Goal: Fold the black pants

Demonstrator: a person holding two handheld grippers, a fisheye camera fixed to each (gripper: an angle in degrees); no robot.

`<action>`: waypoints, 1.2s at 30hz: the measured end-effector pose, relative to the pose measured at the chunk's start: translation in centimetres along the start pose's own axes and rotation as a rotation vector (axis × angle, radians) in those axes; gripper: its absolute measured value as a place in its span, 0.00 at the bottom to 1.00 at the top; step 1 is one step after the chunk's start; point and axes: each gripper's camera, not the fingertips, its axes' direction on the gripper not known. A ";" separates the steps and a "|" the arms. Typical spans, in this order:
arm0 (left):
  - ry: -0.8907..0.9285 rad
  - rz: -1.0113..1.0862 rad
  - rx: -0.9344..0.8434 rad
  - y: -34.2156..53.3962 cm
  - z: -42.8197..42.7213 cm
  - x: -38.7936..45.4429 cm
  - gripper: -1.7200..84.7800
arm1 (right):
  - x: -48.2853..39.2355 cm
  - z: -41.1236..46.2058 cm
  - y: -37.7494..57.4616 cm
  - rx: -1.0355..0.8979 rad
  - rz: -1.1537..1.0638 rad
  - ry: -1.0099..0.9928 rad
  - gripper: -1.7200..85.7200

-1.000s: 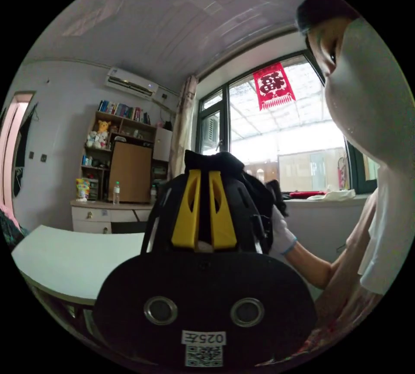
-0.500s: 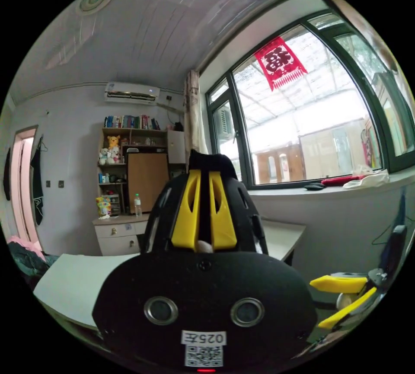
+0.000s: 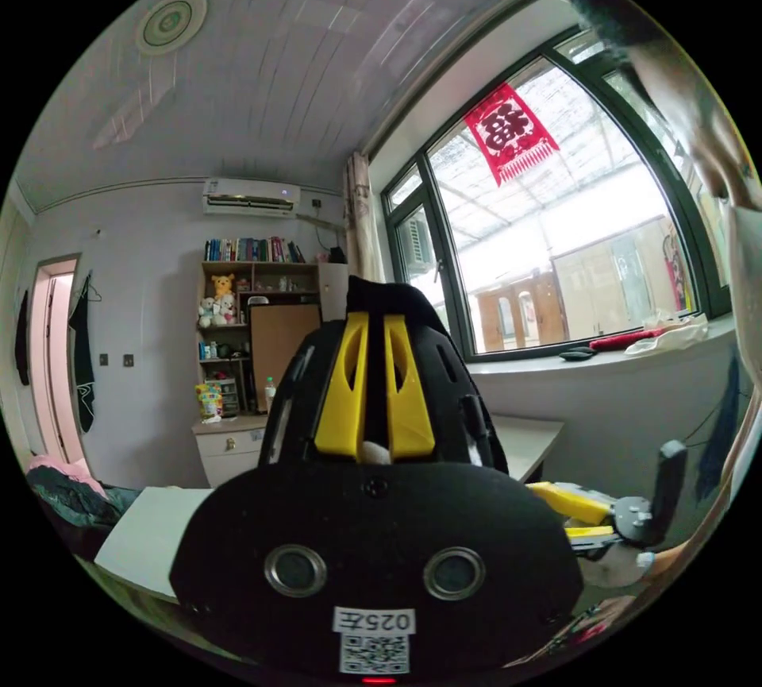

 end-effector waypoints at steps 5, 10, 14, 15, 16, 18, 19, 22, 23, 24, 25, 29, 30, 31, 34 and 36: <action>-0.078 0.034 -0.007 0.4 -3.3 -1.2 0.01 | 0.5 -0.7 0.1 0.148 0.026 -0.159 0.09; -0.242 0.001 -0.020 1.5 -7.7 -5.6 0.01 | -0.4 1.0 -5.8 0.092 -0.176 -0.275 0.03; -0.516 -0.088 -0.105 2.1 -11.6 -12.7 0.01 | -4.1 9.1 -16.9 -0.120 -0.358 -0.622 0.02; -0.571 -0.141 -0.122 2.3 -13.0 -15.6 0.01 | -6.2 12.0 -19.9 -0.175 -0.385 -0.758 0.02; -0.591 -0.170 -0.132 2.3 -13.7 -17.2 0.01 | -7.4 13.5 -21.3 -0.201 -0.397 -0.823 0.02; -0.654 -0.350 -0.163 1.5 -16.6 -24.2 0.01 | -12.9 19.8 -26.0 -0.308 -0.396 -1.048 0.02; -0.666 -0.372 -0.168 1.0 -17.1 -25.7 0.01 | -14.4 21.4 -27.0 -0.347 -0.394 -1.106 0.02; -0.818 -0.349 -0.240 -3.8 -15.7 -31.0 0.01 | -20.5 28.6 -31.6 -0.470 -0.365 -1.257 0.02; -0.872 -0.303 -0.268 -6.3 -13.4 -32.1 0.01 | -21.6 30.6 -33.5 -0.483 -0.337 -1.287 0.02; -0.898 -0.253 -0.287 -8.9 -10.4 -32.7 0.01 | -21.6 32.4 -35.4 -0.495 -0.271 -1.325 0.02; -0.903 -0.232 -0.298 -10.1 -8.5 -32.9 0.01 | -21.2 33.1 -36.4 -0.500 -0.230 -1.352 0.02; -0.765 -0.145 -0.267 -15.1 7.8 -31.8 0.01 | -13.4 34.3 -42.0 -0.371 -0.051 -1.333 0.02; -0.720 -0.109 -0.265 -15.1 13.3 -30.0 0.01 | -10.0 33.6 -43.1 -0.320 -0.053 -1.258 0.02; -0.694 -0.091 -0.262 -14.7 16.0 -28.9 0.01 | -8.2 33.2 -43.4 -0.294 -0.046 -1.214 0.02; -0.469 -0.063 -0.264 -9.0 29.7 -22.4 0.01 | 1.0 30.7 -43.4 -0.212 -0.056 -0.933 0.02; -0.272 -0.114 -0.346 -0.8 40.3 -16.9 0.01 | 7.6 29.3 -41.3 -0.224 -0.104 -0.601 0.02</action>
